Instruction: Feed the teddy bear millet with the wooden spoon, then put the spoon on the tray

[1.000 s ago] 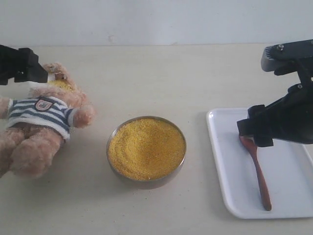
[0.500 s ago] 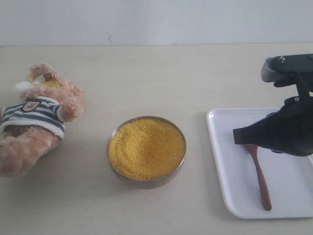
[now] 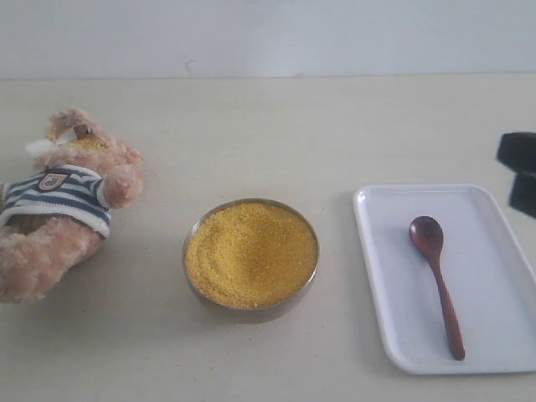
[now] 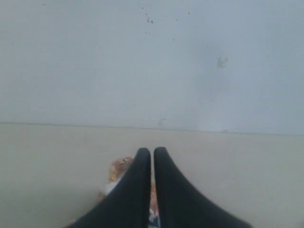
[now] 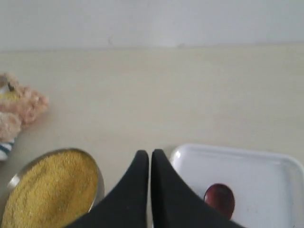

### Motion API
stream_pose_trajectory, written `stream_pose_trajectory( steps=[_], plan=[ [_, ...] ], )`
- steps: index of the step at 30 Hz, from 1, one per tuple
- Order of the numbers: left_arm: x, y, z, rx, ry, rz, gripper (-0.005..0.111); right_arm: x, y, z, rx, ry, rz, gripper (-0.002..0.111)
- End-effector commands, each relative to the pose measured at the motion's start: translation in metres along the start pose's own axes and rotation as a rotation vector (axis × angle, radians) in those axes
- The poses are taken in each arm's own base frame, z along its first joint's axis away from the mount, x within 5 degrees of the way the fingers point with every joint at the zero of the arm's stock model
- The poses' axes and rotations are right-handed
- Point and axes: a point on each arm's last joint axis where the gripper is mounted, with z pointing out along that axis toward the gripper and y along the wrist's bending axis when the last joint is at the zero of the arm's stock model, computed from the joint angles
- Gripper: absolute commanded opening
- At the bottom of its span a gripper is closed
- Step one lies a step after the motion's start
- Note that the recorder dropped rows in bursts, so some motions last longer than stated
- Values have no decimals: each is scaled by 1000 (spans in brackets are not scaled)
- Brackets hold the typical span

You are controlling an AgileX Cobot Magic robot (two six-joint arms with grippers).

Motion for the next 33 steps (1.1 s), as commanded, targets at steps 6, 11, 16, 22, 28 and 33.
stream_pose_trajectory(
  steps=[6,11,16,22,28,33],
  plan=[
    [17,1,-52,34,-163,-14,4,-10,-8,-46,-4,-211,7,1],
    [17,1,-64,45,-230,0,4,-11,-8,-54,-15,-251,12,1],
    [17,1,-65,45,-230,0,4,-11,-8,-54,-15,-251,12,1],
    [17,1,-65,45,-230,0,4,-11,-8,-54,-13,-250,12,1],
    [32,5,-54,-18,-192,162,4,-11,-8,-54,-12,-249,12,1],
    [80,18,-30,-125,-63,105,4,-11,-8,-54,-12,-249,12,1]
  ],
)
